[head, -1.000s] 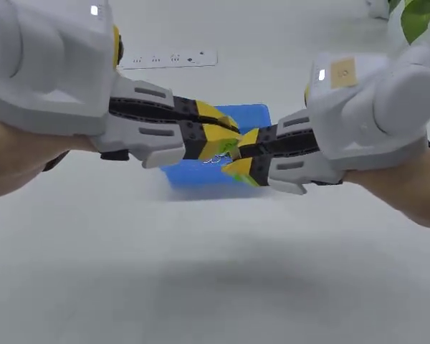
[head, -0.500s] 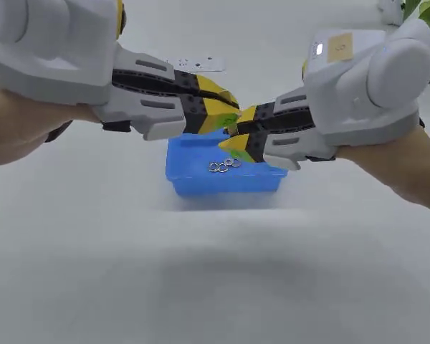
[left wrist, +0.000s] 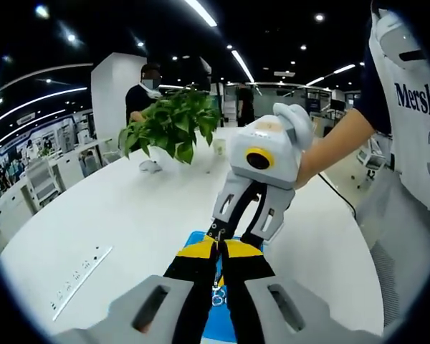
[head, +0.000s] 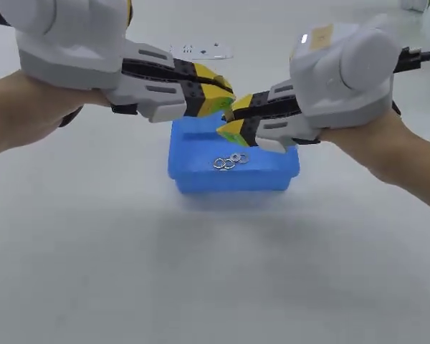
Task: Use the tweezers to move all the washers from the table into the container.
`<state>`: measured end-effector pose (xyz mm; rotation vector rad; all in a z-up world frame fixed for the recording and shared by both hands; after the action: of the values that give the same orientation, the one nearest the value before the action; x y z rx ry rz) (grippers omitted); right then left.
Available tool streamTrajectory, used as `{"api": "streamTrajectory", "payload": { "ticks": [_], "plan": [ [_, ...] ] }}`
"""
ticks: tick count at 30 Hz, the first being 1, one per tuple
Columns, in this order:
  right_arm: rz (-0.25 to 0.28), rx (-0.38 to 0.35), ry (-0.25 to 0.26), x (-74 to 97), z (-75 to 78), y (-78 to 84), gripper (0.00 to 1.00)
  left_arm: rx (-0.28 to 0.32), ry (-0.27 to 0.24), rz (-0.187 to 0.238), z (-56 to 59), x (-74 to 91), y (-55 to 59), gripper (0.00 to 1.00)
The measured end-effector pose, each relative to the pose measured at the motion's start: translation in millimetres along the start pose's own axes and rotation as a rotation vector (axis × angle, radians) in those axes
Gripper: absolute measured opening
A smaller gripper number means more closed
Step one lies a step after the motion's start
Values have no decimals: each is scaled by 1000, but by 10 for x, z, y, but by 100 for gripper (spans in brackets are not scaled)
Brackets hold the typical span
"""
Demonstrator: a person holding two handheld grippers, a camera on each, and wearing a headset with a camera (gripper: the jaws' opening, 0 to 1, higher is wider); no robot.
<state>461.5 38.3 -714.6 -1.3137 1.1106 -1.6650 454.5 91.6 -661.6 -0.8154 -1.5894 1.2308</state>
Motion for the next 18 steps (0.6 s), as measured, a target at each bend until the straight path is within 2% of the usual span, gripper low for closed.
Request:
{"api": "streamTrajectory", "payload": {
  "ticks": [10,18],
  "plan": [
    [-47,-24,-28,-131,-22,231,11,36,7,-43,20,-82,226,7],
    [-66,-37,-30,-129,-26,307,11,51,9,-51,49,-152,273,7]
  ]
}}
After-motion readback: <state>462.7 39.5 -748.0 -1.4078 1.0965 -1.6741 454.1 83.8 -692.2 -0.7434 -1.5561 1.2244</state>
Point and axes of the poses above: the centre of the closed fingertips' face, and the gripper's own axes: x roughly backward along the fingers, z roughly to its right, y roughly out of its underside, the point moved 5 cm from there along x, roughly backward along the fingers, and after that the axes turned 9 degrees about z, right-handed, at the moved point
